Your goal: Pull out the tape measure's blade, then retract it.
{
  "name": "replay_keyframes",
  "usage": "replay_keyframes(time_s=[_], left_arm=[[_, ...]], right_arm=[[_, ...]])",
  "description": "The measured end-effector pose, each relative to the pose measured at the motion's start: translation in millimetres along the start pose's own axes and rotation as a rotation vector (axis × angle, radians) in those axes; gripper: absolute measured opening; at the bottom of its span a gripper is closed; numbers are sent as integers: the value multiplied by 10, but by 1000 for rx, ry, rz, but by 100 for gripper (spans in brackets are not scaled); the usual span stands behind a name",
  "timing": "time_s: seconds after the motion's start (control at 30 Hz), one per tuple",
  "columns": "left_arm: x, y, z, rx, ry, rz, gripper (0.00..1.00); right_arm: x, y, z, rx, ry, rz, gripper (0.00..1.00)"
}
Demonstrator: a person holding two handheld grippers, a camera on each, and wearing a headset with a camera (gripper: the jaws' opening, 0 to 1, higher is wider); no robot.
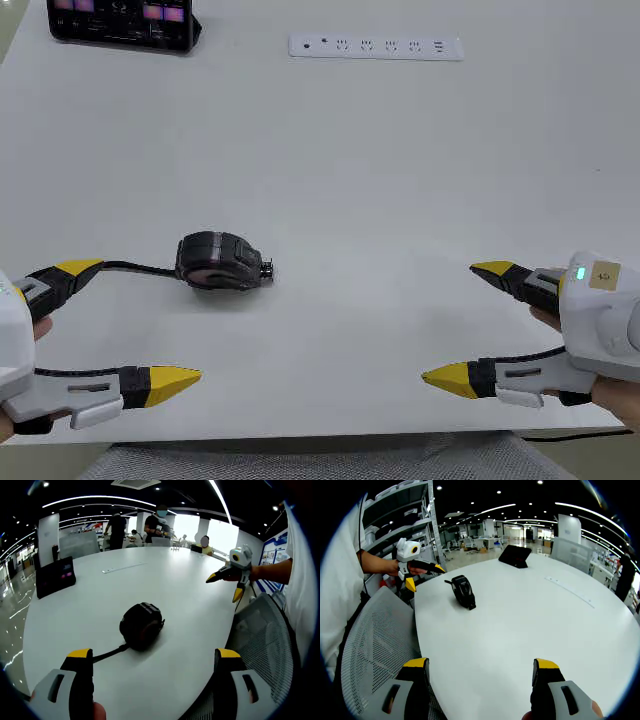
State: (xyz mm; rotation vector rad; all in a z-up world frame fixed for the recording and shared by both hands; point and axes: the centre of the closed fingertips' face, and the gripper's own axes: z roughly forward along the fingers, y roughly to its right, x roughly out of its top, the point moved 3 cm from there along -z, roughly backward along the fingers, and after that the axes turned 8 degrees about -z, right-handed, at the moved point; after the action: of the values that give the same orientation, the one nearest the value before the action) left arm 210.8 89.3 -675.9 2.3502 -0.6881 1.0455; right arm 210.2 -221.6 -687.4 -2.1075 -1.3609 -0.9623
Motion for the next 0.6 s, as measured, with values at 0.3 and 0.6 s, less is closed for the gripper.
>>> replay_keyframes(time_s=[0.3, 0.6], left_arm=[[2, 10, 11, -2, -1, -2, 99], [20, -17, 20, -8, 7, -7, 97]], right_arm=[[-28, 5, 25, -7, -12, -11, 82], [-18, 17, 50, 6, -2, -3, 81]])
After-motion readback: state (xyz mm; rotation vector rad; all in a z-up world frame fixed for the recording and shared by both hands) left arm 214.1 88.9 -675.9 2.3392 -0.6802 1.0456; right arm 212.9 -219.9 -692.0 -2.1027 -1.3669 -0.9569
